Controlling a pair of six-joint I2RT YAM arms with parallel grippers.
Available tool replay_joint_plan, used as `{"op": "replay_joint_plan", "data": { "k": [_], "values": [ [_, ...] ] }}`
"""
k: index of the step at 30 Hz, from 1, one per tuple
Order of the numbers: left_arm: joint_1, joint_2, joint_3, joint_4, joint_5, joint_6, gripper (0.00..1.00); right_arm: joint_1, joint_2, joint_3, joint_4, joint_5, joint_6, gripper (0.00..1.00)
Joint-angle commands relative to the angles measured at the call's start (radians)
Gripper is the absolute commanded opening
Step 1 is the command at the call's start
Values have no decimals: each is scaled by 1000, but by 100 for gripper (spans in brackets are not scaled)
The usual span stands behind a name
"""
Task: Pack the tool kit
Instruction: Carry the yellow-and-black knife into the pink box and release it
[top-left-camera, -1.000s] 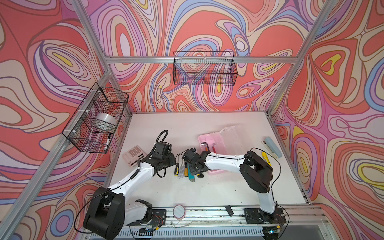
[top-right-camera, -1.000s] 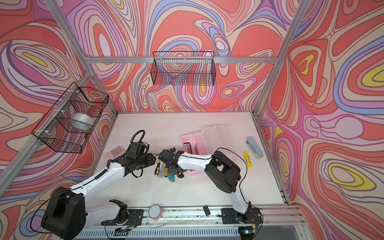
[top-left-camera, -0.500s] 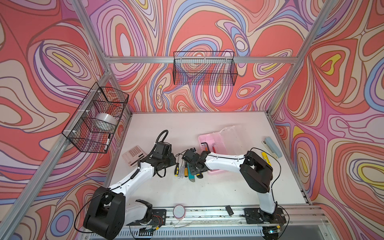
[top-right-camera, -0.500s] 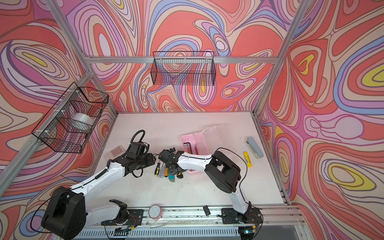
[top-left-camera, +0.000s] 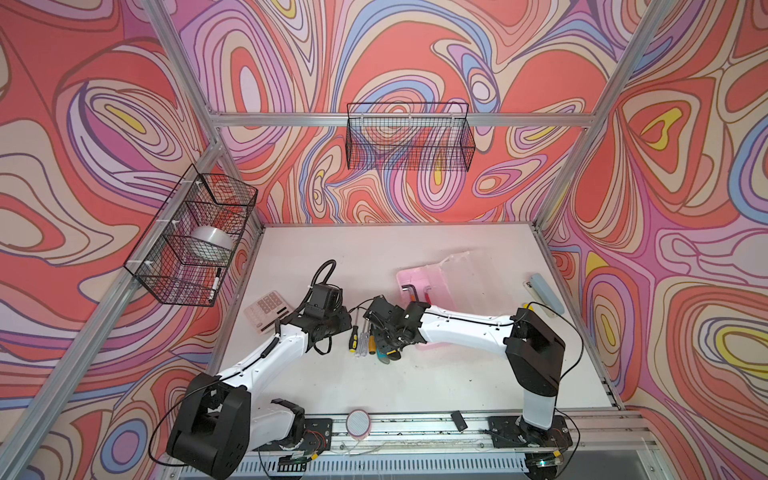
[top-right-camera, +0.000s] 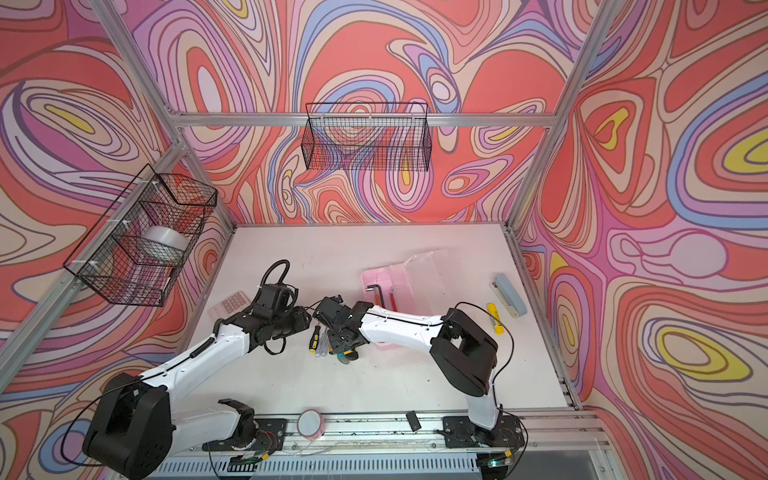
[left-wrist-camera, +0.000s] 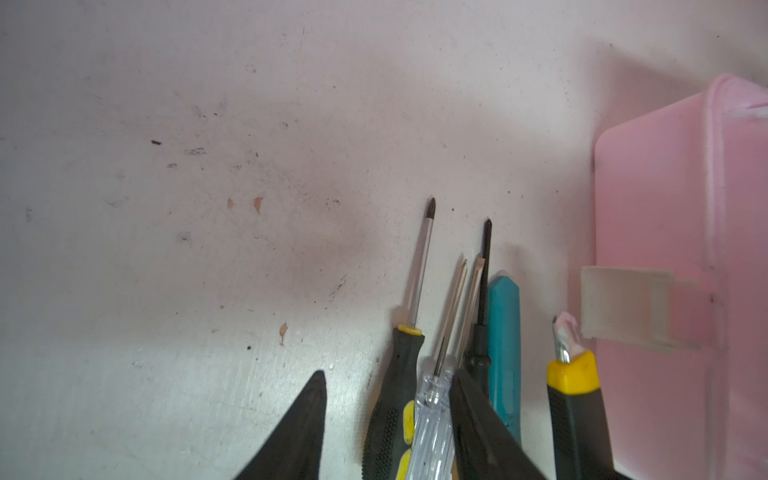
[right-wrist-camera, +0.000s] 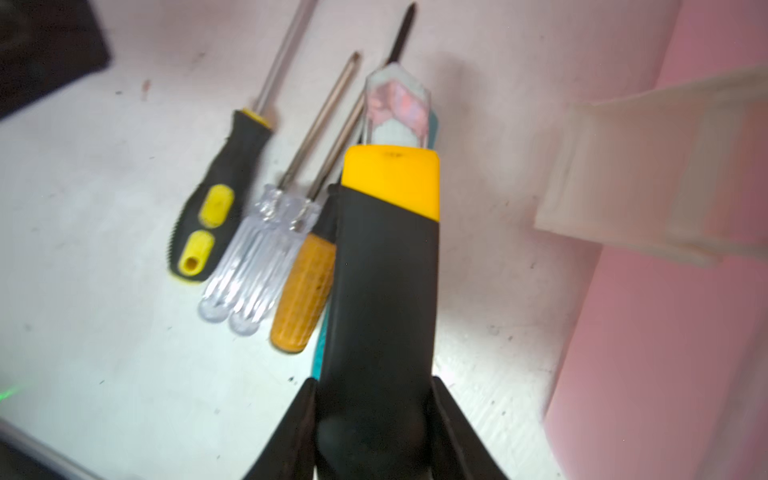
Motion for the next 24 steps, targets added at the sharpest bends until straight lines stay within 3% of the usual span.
{"op": "replay_joint_plan", "data": {
  "k": [1, 7, 13, 20, 24],
  "values": [
    [6, -8, 25, -2, -12, -9, 49, 8, -82, -7, -43, 1, -6, 25],
    [6, -2, 28, 2, -7, -10, 49, -5, -171, 13, -164, 153, -21, 24],
    [4, -15, 21, 6, 3, -13, 49, -88, -262, 9, -274, 304, -49, 24],
    [4, -46, -3, 12, -6, -23, 49, -319, -365, -88, -175, 305, -170, 24],
    [6, -47, -10, 17, -7, -26, 49, -374, -339, -102, -94, 311, -238, 23]
  ]
}}
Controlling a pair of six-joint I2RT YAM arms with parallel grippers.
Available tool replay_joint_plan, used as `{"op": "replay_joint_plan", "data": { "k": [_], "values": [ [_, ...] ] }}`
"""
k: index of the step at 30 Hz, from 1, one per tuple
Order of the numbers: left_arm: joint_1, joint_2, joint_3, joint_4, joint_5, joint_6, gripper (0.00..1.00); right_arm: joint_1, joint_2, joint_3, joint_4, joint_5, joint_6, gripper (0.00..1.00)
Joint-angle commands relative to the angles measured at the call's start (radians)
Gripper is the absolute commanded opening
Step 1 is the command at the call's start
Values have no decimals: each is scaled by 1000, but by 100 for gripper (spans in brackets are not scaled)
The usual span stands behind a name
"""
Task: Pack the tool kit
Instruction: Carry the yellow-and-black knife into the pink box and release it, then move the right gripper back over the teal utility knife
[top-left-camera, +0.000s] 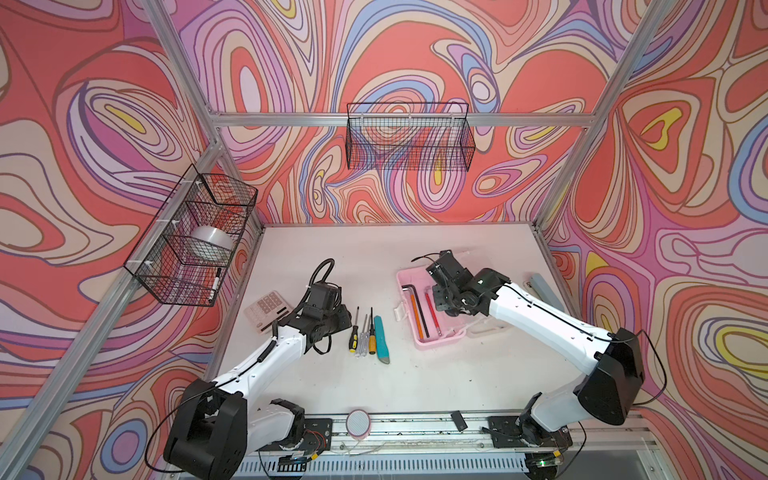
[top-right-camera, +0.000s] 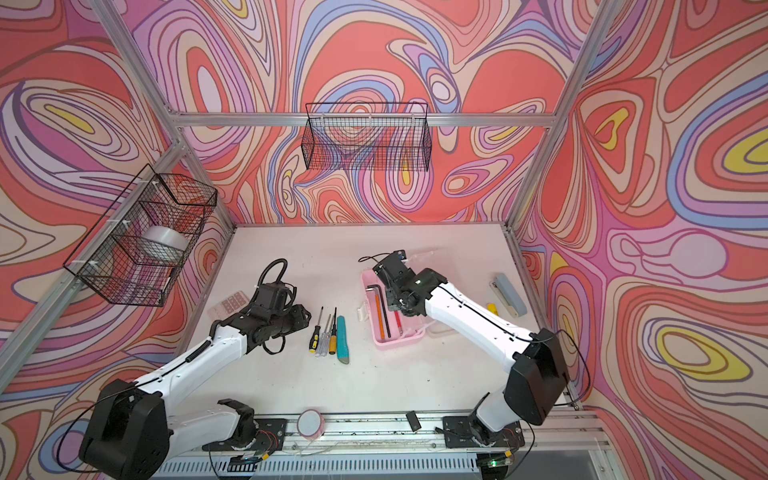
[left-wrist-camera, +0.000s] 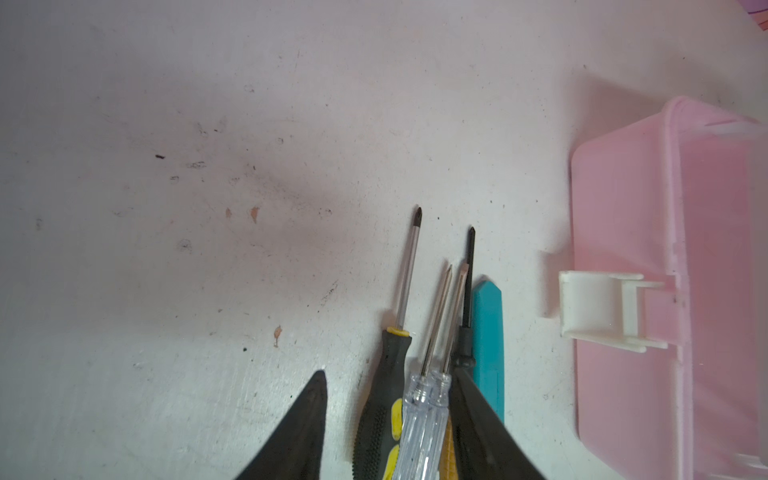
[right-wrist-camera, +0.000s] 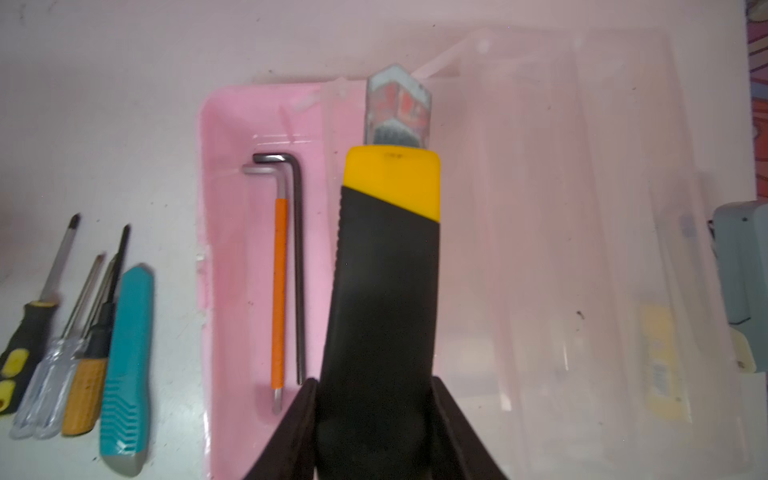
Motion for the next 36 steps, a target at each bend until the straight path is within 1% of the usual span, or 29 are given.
{"op": "replay_joint_plan", "data": {
  "k": [1, 8, 9, 11, 12, 13, 14, 17, 19, 24, 27, 31, 32, 36],
  "values": [
    [6, -13, -14, 13, -8, -13, 49, -9, 32, -11, 85, 28, -93, 23],
    [6, -21, -17, 2, -16, -3, 49, -28, 131, 15, 86, 74, -110, 22],
    [6, -21, -18, 4, -15, -6, 49, -35, 138, 15, 86, 79, -108, 22],
    [6, -17, -21, 12, -10, -11, 49, -41, 157, 16, 74, 117, -103, 27],
    [6, -16, -22, 15, -7, -11, 49, -41, 165, 22, 59, 141, -97, 31],
    [6, -13, -20, 17, -3, -13, 49, -41, 171, 32, 45, 165, -90, 42],
    [5, -11, -21, 18, -1, -14, 49, -41, 175, 43, 27, 193, -74, 48],
    [4, -8, -21, 22, -1, -15, 49, -39, 169, 70, -3, 205, -48, 60],
    [5, -5, -17, 23, 0, -13, 49, -36, 157, 76, 0, 203, -43, 64],
    [5, -3, -16, 26, 4, -11, 49, 11, 124, 107, 13, 182, -48, 63],
    [6, -7, -22, 30, 4, -7, 50, 97, 128, 153, 8, 170, -32, 63],
    [5, -35, -37, 37, 25, -2, 51, 211, 158, 194, 20, 72, 49, 62],
    [5, -45, -43, 72, 33, -2, 51, 233, 164, 192, 32, 45, 73, 61],
    [6, -88, -71, 103, 69, -11, 52, 292, 190, 176, 86, -57, 155, 61]
  ]
}}
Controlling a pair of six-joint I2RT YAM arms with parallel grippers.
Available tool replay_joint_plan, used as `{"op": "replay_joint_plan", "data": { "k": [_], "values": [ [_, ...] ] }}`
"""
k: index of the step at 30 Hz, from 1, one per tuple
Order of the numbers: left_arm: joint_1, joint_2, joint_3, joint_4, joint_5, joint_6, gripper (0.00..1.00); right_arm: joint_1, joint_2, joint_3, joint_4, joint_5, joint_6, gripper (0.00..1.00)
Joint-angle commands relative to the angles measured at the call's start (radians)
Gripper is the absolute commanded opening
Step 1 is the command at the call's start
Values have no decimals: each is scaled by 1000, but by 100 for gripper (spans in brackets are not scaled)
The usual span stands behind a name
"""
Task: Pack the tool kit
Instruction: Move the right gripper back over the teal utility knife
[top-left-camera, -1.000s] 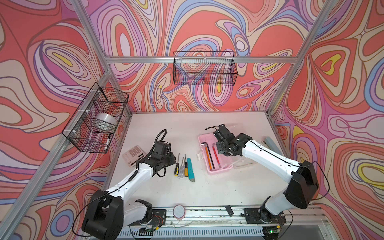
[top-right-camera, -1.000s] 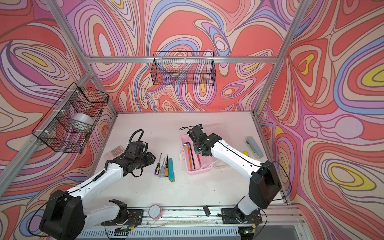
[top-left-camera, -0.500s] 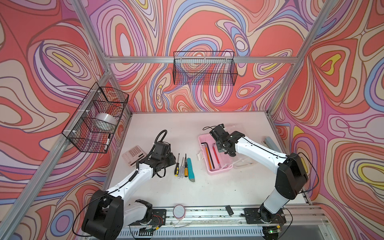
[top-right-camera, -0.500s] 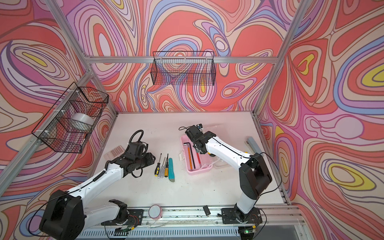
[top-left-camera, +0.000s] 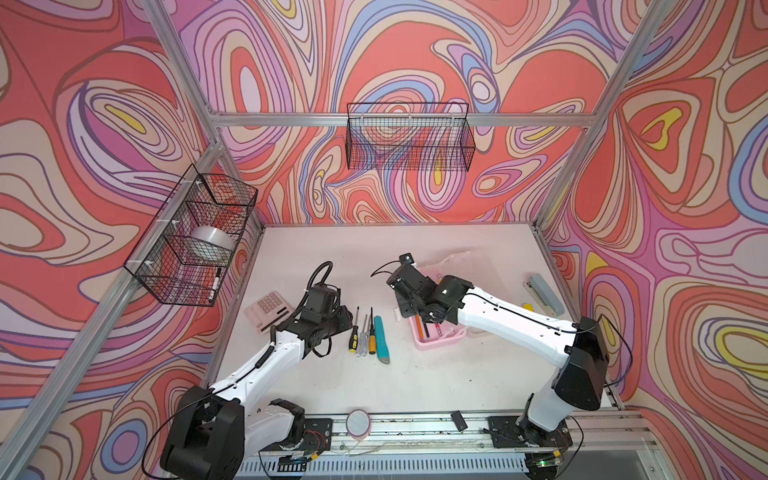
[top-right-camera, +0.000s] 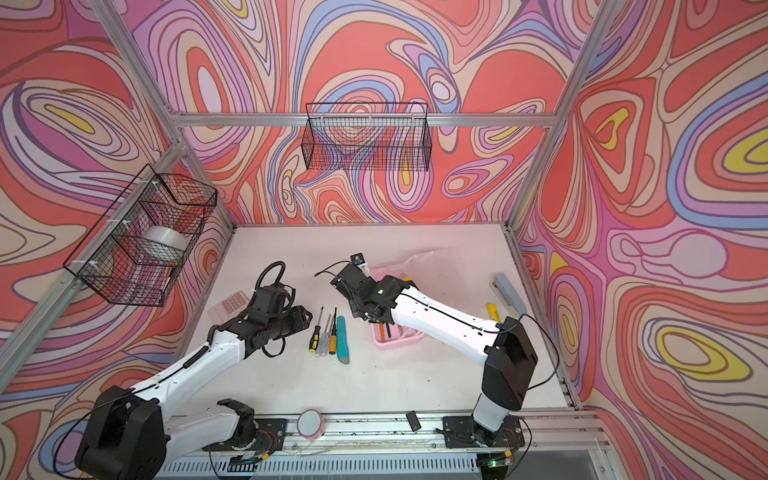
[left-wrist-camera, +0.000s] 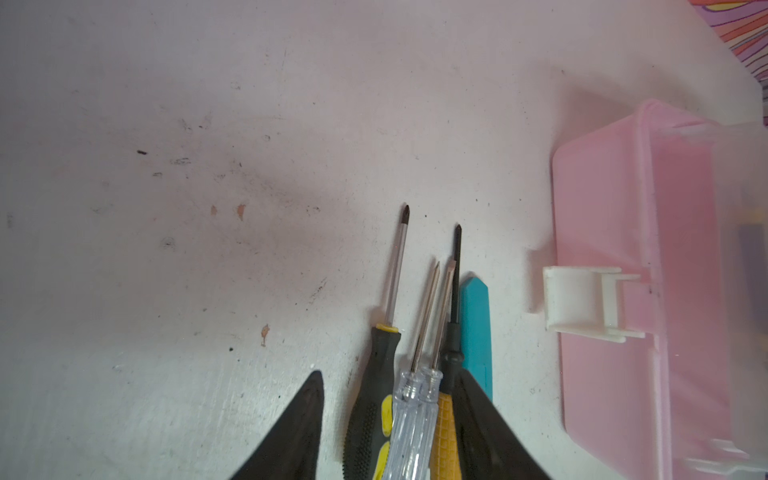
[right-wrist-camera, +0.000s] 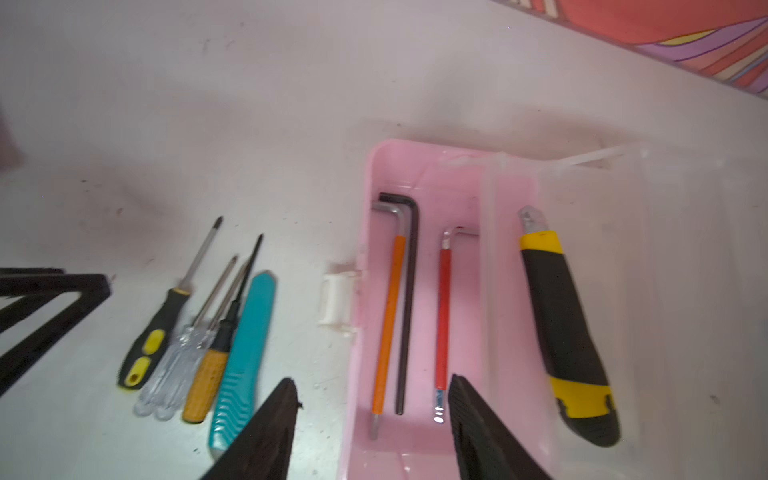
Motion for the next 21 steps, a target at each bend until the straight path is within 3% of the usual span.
{"op": "replay_joint_plan", "data": {
  "k": [1, 9, 13, 21],
  "values": [
    [4, -42, -24, 48, 42, -5, 52, 27, 34, -10, 48, -110, 106, 61],
    [5, -68, -56, 43, 80, -12, 54, 97, 171, -13, 99, -200, 146, 59],
    [5, -68, -60, 40, 67, -12, 54, 99, 213, -30, 126, -219, 152, 52],
    [5, -60, -72, 63, 73, -19, 54, 99, 267, -51, 154, -265, 163, 47]
  ]
}}
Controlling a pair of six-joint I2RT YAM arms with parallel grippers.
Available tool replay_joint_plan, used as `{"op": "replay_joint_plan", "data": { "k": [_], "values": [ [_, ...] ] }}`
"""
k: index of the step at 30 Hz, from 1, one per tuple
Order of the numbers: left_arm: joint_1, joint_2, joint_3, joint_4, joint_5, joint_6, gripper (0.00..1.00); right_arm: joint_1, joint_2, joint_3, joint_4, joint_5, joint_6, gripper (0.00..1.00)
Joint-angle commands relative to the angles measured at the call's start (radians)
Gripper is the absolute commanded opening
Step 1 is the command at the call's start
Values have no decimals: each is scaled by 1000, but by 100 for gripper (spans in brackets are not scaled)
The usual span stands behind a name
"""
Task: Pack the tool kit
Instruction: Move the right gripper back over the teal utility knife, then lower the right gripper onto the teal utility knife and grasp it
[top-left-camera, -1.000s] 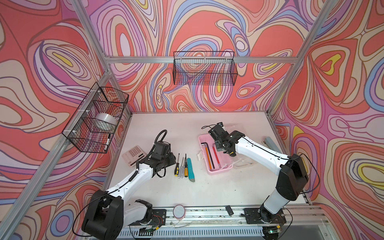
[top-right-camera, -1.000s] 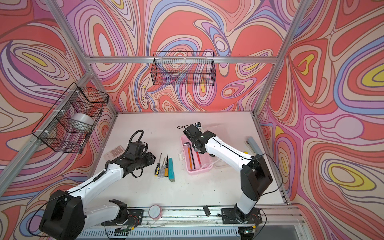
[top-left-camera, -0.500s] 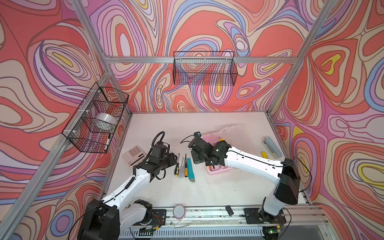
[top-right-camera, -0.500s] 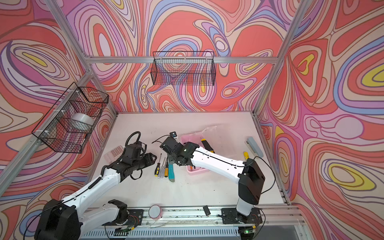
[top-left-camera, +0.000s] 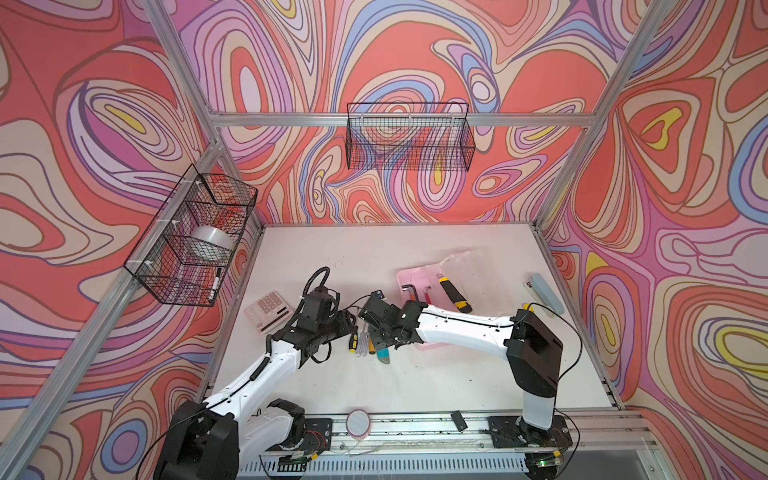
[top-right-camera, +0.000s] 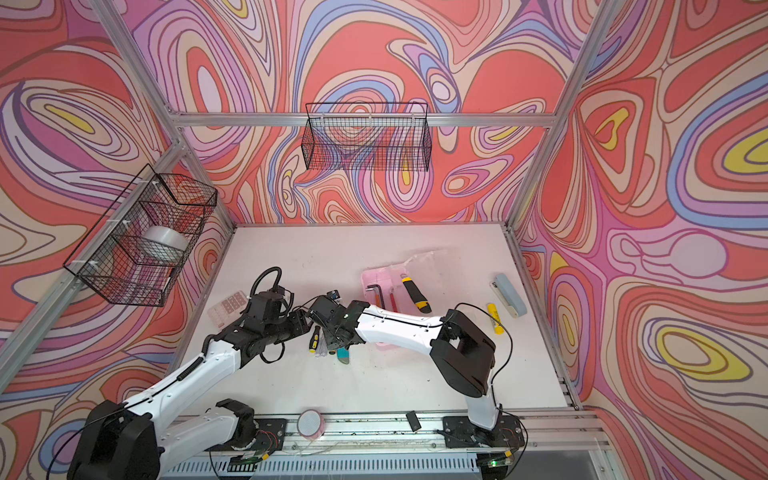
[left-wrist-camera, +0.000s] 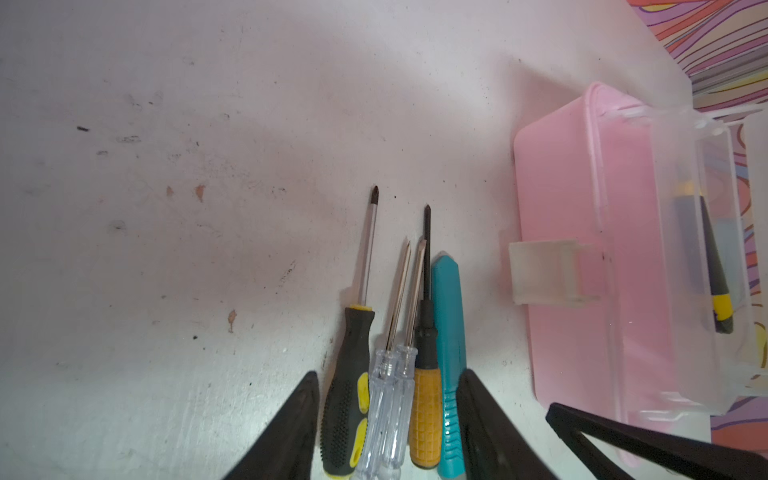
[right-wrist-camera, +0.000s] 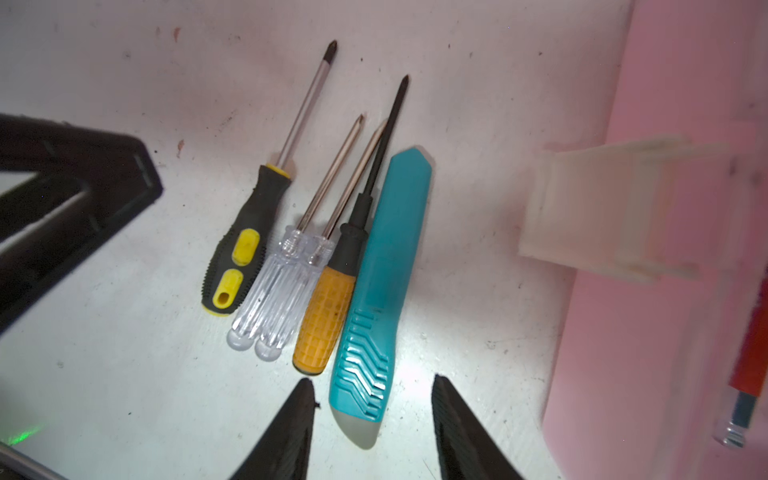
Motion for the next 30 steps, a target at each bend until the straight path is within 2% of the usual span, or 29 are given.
{"op": "replay_joint_plan", "data": {
  "k": [1, 30],
  "values": [
    [4, -2, -11, 20, 5, -14, 54, 0, 35, -20, 28, -22, 17, 47],
    [5, 23, -23, 49, -6, -10, 54, -32, 140, -8, 35, -24, -10, 46]
  ]
}}
